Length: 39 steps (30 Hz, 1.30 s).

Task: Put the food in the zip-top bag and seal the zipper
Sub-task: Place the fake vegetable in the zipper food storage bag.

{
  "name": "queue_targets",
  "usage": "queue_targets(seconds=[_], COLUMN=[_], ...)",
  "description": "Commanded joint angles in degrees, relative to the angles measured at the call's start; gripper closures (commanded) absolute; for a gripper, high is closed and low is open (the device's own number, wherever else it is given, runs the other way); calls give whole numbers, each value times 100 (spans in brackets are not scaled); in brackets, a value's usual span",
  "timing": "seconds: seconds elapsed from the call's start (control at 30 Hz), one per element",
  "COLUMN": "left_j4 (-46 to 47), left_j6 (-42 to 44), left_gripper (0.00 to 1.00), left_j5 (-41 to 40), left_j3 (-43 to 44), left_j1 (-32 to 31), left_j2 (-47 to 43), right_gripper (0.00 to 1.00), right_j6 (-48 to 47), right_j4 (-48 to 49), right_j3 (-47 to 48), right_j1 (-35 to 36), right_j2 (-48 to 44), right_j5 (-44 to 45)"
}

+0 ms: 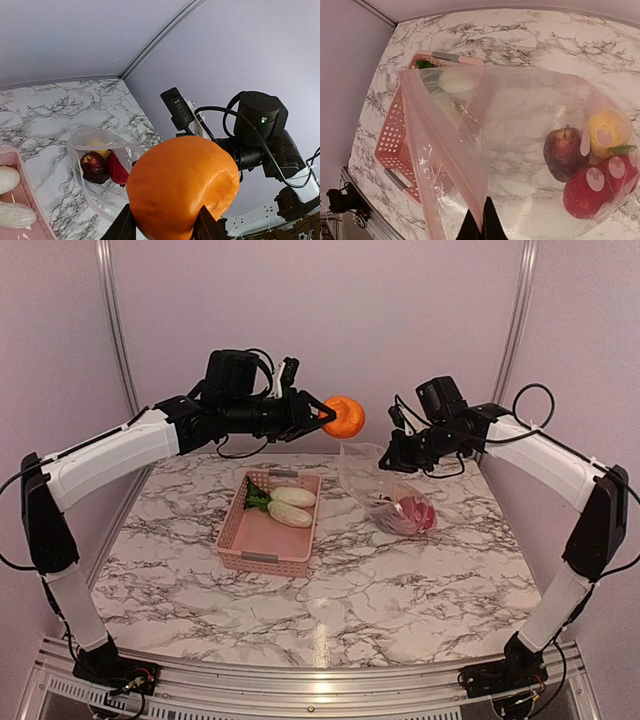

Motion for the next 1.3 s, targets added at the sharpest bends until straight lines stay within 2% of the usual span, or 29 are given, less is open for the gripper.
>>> queue_targets(seconds=[0.0, 0.2, 0.4, 0.67, 0.77, 0.9, 1.03, 1.13, 1.27], left_j4=[141, -702, -1153, -2335, -2480, -2622, -1955, -1446, -999], left_j6=[148, 66, -167, -179, -409, -864, -1882, -2761, -2781], left_gripper=[70, 78, 80, 80, 73, 52, 33, 10, 9], left_j5=[114, -577, -989, -1909, -2090, -2050, -1187, -684, -628], left_j3=[418, 1022, 1424, 2455, 2627, 2943, 3086, 3134, 3139], left_j1=[-170, -243, -284, -449, -448, -441, -366, -283, -255], left_j2=[534, 1042, 1461, 2107, 2234, 2470, 2714, 2761, 2452], right_gripper=[100, 100, 100, 100, 100, 100, 100, 100, 100], right_j6=[-40, -92, 7, 209, 262, 305, 383, 478, 514], right_j4=[-87, -346, -350, -238, -182, -89, -25, 15, 58], right_j3=[445, 899, 1060, 1095, 1071, 936, 918, 954, 925], right_j1=[59, 66, 65, 100, 143, 153, 138, 60, 0], right_j2=[54, 159, 176, 168, 168, 134, 114, 94, 25], right_j5=[-63, -62, -101, -259, -282, -302, -366, -482, -486])
